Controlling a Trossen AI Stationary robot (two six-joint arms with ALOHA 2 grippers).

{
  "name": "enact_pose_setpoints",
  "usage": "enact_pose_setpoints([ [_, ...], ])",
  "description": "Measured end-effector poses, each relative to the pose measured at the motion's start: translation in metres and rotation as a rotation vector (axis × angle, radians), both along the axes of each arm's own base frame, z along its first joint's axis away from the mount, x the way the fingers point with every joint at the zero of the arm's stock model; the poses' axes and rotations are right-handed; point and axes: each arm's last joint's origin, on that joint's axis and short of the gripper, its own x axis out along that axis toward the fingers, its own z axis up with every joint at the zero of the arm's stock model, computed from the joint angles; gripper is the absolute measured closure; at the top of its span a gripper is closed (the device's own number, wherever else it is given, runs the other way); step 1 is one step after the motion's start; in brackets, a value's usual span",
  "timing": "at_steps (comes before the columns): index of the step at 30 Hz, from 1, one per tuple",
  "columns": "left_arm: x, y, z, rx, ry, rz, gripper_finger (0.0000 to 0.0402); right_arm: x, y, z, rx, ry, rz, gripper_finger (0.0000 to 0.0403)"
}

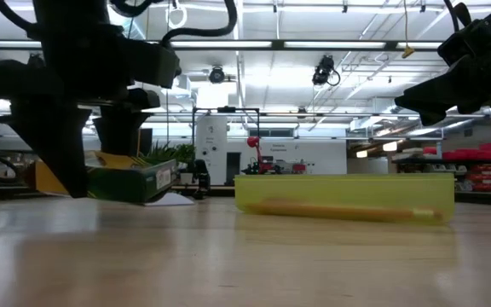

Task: Pack school essentials
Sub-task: Put the yellow crayon box into the yellow supply box

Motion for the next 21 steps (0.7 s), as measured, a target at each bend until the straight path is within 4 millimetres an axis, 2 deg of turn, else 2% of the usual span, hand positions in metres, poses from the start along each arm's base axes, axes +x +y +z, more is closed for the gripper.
enact_pose_setpoints([
  [7,0.006,0.01,0.002,0.012,0.009,-0.023,0.01,0.0,0.0,0.0,0.0,0.0,0.0,0.0272],
  [21,0.031,0.022,0.037,0.139,-0.08,-0.116,0.01,0.0,0.0,0.0,0.0,0.0,0.0,0.0272],
])
